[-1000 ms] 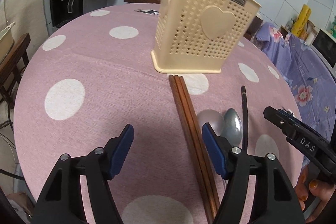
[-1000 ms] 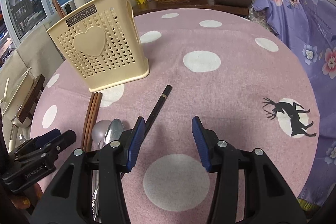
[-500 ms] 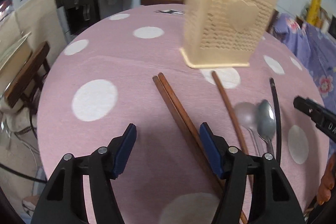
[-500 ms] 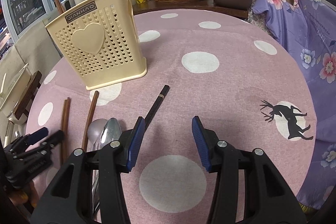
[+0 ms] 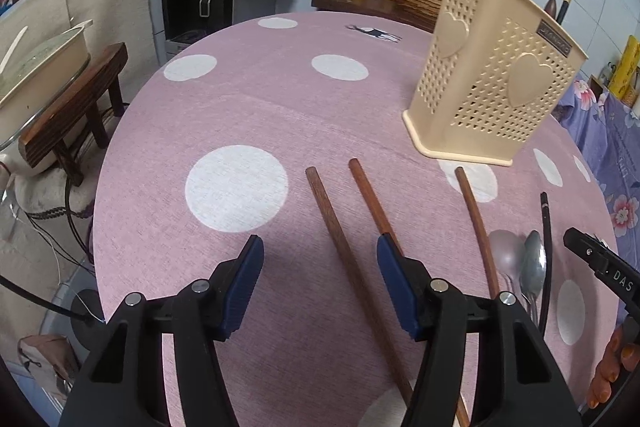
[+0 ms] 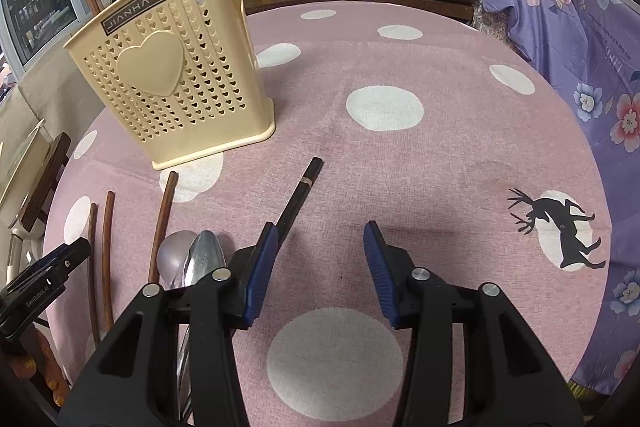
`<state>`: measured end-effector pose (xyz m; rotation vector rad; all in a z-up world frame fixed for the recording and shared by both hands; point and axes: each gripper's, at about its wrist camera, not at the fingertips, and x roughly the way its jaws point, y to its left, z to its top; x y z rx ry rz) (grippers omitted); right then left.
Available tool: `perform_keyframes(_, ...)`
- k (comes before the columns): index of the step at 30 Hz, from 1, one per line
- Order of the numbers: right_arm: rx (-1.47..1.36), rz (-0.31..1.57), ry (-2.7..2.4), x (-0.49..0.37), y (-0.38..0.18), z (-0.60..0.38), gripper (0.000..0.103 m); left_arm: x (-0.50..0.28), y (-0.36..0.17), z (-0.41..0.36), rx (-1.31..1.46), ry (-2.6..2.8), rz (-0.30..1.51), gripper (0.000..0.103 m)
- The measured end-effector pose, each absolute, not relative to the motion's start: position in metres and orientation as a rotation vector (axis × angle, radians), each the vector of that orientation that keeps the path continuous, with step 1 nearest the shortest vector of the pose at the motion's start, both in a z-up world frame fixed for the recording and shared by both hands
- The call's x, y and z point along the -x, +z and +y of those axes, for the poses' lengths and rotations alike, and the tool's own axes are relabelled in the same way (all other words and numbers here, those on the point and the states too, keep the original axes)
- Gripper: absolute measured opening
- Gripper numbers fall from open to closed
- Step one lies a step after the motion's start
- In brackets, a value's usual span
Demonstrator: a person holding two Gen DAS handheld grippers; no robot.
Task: Organize utensils
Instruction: 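Move left tool to the wooden chopsticks while right tool approaches the remaining black chopstick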
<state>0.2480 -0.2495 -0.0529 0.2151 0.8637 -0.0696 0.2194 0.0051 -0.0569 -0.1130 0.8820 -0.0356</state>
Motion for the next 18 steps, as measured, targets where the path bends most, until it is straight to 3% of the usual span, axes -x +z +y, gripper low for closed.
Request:
perform_keyframes(8, -0.241, 0.894, -0.075, -0.271, -0.056, -0.239, 0.034, -0.234, -0.057, 0.003, 0.126, -0.01, 0.901, 0.046)
perform_keyframes(12, -0.205, 0.922, -0.093, -0.283, -0.063, -0.227, 0.018, -0.241, -0.057, -0.002, 0.104, -0.003, 0.905, 0.034)
perform_keyframes(18, -0.213, 0.927, -0.095, -0.3, -0.064, -0.225, 0.012, -0.251, -0.059, -0.012, 0.069, -0.001, 0.901, 0.027)
